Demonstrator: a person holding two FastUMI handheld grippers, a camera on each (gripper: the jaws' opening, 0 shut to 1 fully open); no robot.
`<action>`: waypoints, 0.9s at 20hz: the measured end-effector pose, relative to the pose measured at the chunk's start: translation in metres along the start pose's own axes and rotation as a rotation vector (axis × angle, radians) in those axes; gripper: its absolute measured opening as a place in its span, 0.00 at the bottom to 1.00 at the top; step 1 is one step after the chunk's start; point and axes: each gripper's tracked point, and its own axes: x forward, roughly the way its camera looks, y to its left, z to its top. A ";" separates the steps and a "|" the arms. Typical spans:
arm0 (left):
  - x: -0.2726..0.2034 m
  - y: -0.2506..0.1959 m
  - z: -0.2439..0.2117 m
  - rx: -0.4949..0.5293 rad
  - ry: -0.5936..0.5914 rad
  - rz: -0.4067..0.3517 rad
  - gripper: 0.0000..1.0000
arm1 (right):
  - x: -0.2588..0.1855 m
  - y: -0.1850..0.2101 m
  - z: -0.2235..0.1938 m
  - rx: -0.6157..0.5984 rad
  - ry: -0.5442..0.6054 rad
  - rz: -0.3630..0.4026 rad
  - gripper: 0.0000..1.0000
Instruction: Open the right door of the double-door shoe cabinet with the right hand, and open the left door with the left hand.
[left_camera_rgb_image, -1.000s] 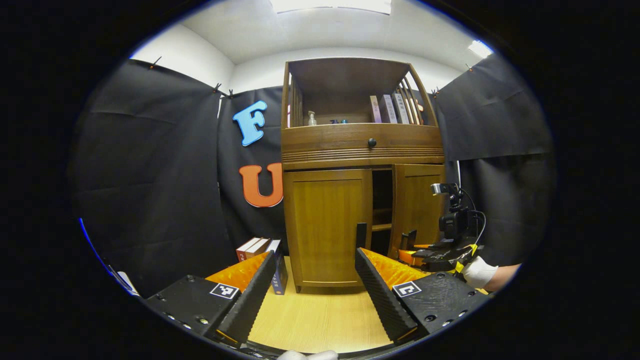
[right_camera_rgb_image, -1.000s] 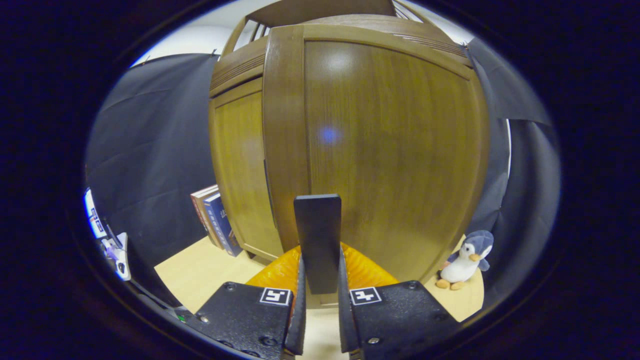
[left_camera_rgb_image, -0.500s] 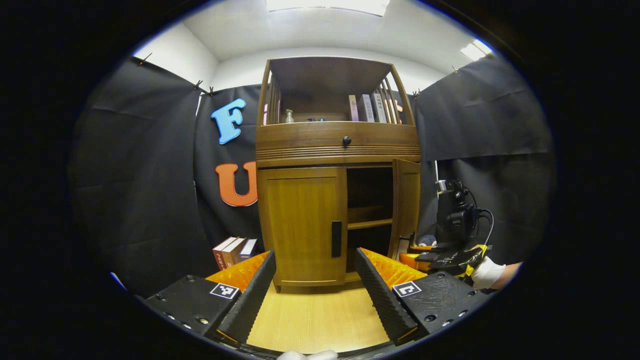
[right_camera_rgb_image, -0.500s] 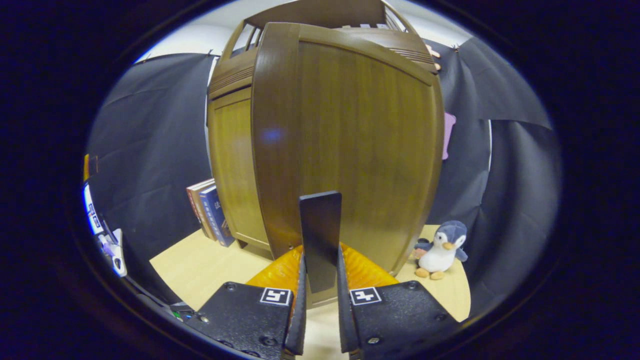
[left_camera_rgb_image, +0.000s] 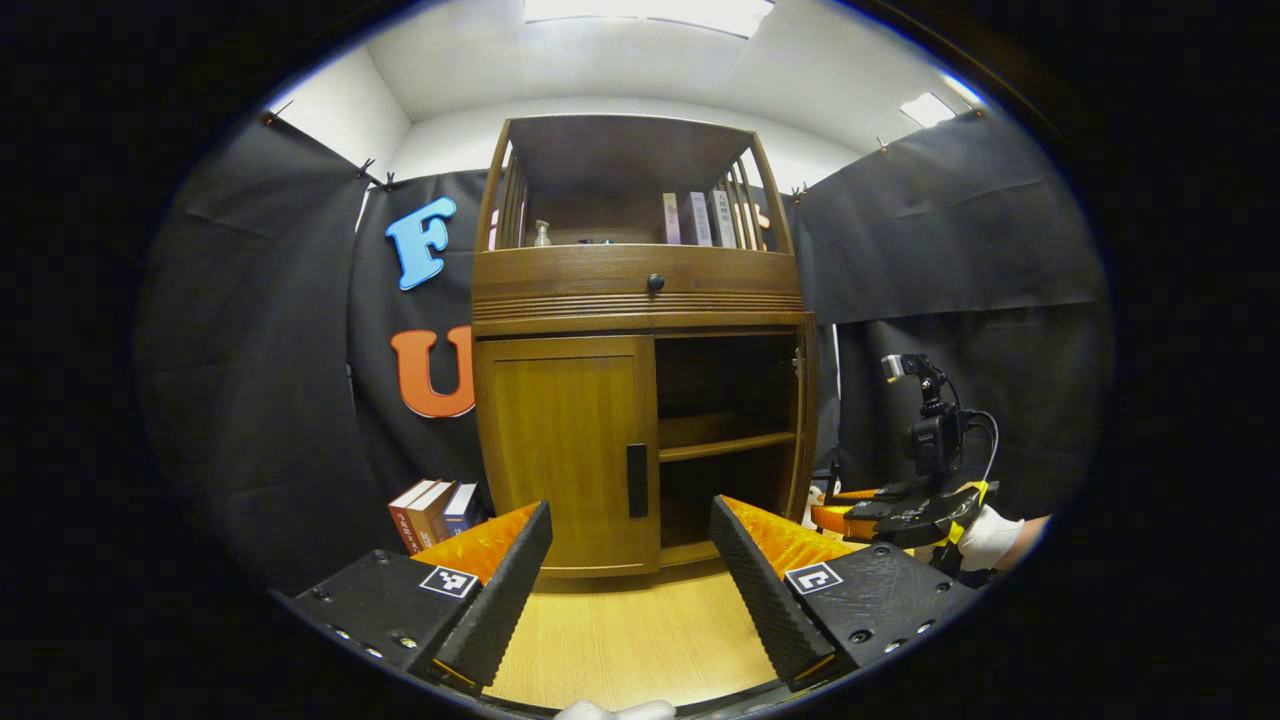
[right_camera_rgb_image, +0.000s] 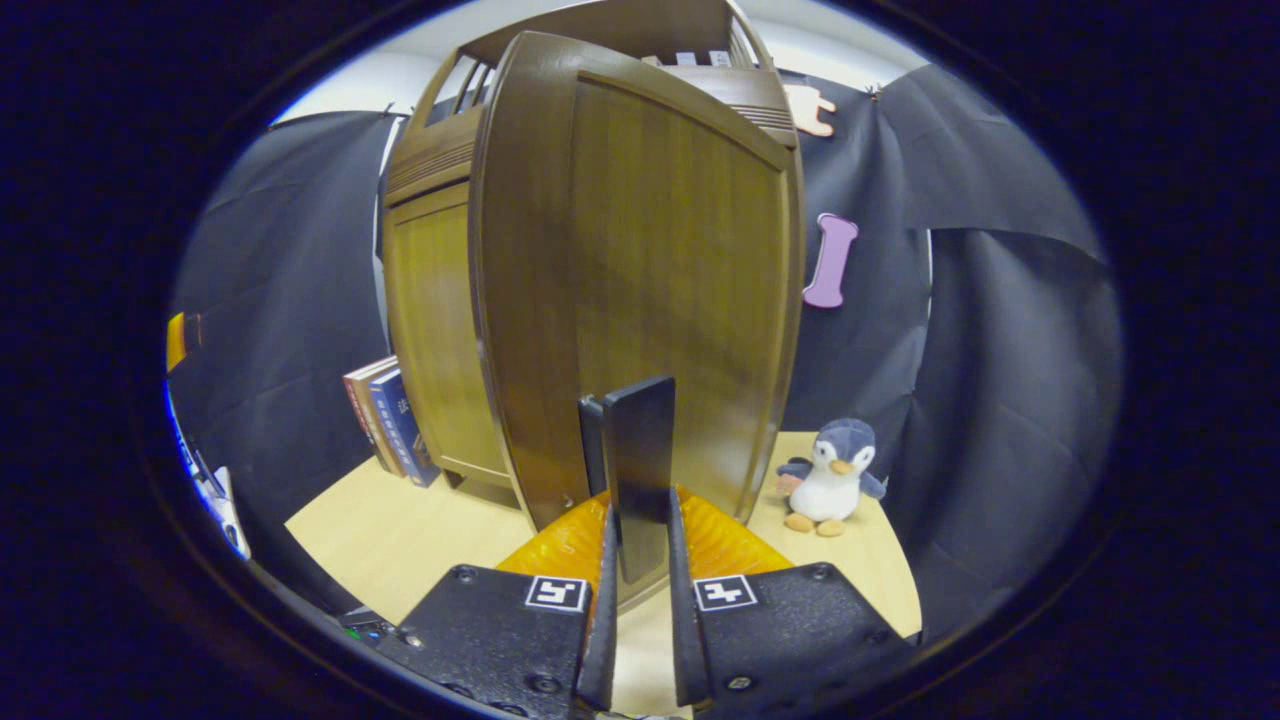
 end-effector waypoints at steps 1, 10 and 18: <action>0.001 -0.002 -0.001 0.000 -0.002 -0.013 0.96 | -0.001 -0.002 0.001 0.003 0.001 -0.012 0.26; 0.003 -0.012 -0.019 -0.011 0.001 -0.073 0.96 | -0.004 -0.022 -0.001 0.049 0.009 -0.109 0.13; 0.013 -0.034 -0.021 -0.025 -0.022 -0.070 0.96 | -0.009 -0.040 -0.003 0.083 0.022 -0.141 0.04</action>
